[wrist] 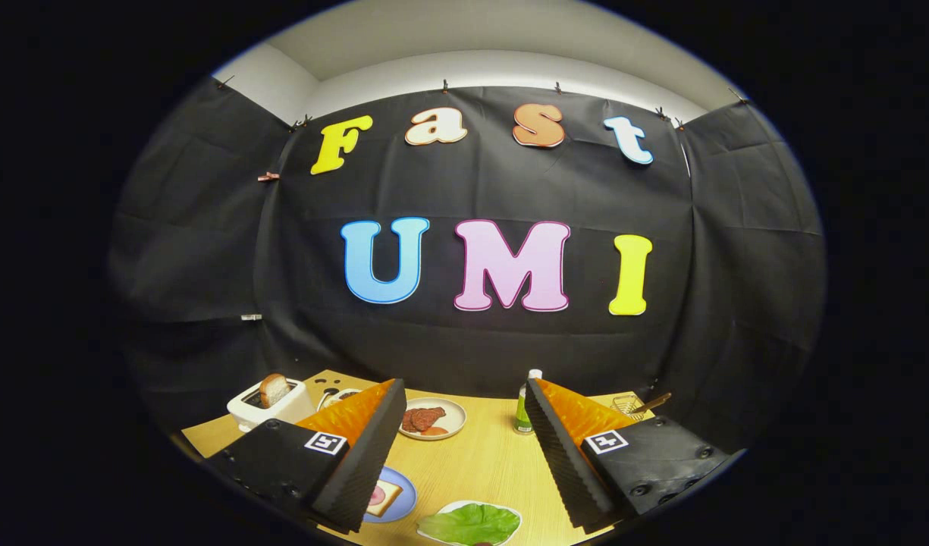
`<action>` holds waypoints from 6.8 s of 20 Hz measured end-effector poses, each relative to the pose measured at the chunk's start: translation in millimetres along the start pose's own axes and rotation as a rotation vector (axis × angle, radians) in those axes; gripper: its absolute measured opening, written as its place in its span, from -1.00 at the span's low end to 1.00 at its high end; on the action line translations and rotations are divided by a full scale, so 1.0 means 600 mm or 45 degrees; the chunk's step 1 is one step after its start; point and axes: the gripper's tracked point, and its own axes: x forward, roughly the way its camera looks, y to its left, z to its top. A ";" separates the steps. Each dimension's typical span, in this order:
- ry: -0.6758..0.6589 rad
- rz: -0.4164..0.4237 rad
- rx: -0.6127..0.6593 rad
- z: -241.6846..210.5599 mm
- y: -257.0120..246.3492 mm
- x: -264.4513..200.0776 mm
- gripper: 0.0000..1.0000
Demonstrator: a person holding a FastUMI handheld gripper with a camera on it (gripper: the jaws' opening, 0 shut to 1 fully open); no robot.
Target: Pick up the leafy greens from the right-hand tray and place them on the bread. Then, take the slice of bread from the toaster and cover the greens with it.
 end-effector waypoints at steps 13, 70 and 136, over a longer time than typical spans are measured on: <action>0.256 0.015 0.059 -0.128 -0.021 0.008 0.96; 1.151 0.629 -0.114 -0.532 -0.025 -0.032 -0.88; 0.874 0.579 0.000 -0.315 0.317 0.150 0.98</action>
